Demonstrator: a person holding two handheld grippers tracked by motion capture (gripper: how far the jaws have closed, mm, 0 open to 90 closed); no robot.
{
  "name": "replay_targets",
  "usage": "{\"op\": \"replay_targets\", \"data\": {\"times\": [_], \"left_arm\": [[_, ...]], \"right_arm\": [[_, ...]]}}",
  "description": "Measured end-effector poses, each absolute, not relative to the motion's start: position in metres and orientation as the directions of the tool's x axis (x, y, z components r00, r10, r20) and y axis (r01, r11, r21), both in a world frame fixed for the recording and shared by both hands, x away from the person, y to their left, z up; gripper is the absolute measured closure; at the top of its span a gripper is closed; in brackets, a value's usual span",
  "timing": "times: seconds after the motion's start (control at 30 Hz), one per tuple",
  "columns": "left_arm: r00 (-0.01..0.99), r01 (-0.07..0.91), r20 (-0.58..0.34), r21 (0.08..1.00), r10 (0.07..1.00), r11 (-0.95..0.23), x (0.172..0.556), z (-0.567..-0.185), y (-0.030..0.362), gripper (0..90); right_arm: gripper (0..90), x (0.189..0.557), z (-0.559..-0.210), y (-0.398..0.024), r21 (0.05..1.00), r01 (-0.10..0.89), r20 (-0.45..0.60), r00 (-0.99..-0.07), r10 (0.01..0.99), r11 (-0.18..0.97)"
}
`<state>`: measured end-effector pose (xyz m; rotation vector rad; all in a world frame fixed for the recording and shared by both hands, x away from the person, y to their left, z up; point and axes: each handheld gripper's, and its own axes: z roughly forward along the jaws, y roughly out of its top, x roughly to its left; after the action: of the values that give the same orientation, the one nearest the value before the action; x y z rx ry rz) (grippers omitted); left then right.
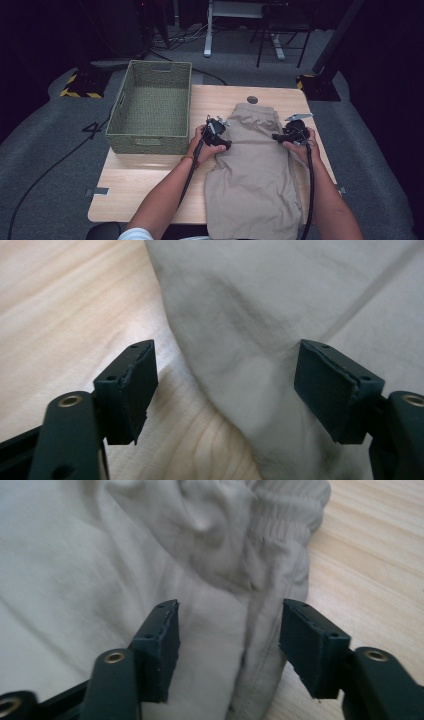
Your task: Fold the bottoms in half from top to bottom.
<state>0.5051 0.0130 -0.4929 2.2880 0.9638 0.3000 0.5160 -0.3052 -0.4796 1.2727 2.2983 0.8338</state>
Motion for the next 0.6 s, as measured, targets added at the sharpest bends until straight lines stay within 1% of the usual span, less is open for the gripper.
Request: {"op": "replay_targets", "data": {"times": [0.07, 0.17, 0.27, 0.33, 0.37, 0.43, 0.5, 0.53, 0.6], "left_arm": [[0.716, 0.555, -0.036, 0.634, 0.697, -0.538, 0.503, -0.493, 0.012, 26.4], [0.739, 0.538, -0.034, 0.631, 0.673, -0.559, 0.498, -0.493, 0.009, 26.5], [0.782, 0.503, -0.031, 0.623, 0.623, -0.6, 0.49, -0.492, 0.002, 27.0], [0.802, 0.481, -0.025, 0.62, 0.597, -0.62, 0.487, -0.491, -0.002, 26.8], [0.801, 0.482, -0.024, 0.619, 0.598, -0.62, 0.488, -0.492, -0.003, 26.2], [0.793, 0.494, -0.037, 0.622, 0.608, -0.607, 0.492, -0.493, -0.005, 22.3], [0.777, 0.509, -0.041, 0.629, 0.628, -0.588, 0.5, -0.493, -0.006, 20.7], [0.767, 0.524, -0.064, 0.637, 0.638, -0.566, 0.505, -0.493, -0.006, 19.5], [0.747, 0.534, -0.059, 0.646, 0.662, -0.545, 0.513, -0.492, -0.007, 18.4]], "right_arm": [[42.4, 0.515, -0.485, -0.307, 0.644, 0.642, -0.039, -0.516, 0.856, 0.416], [42.8, 0.51, -0.486, -0.31, 0.647, 0.647, -0.024, -0.512, 0.859, 0.403], [43.0, 0.505, -0.485, -0.312, 0.638, 0.636, -0.045, -0.531, 0.846, 0.434], [43.0, 0.501, -0.484, -0.315, 0.627, 0.642, -0.036, -0.541, 0.84, 0.441], [42.5, 0.5, -0.483, -0.317, 0.617, 0.651, -0.028, -0.543, 0.839, 0.442], [40.9, 0.499, -0.482, -0.321, 0.61, 0.655, -0.034, -0.54, 0.841, 0.446], [40.3, 0.501, -0.482, -0.323, 0.609, 0.655, -0.065, -0.522, 0.851, 0.448], [40.8, 0.502, -0.482, -0.324, 0.619, 0.653, -0.058, -0.516, 0.854, 0.436], [40.8, 0.507, -0.48, -0.326, 0.65, 0.651, -0.035, -0.49, 0.871, 0.392]]}}
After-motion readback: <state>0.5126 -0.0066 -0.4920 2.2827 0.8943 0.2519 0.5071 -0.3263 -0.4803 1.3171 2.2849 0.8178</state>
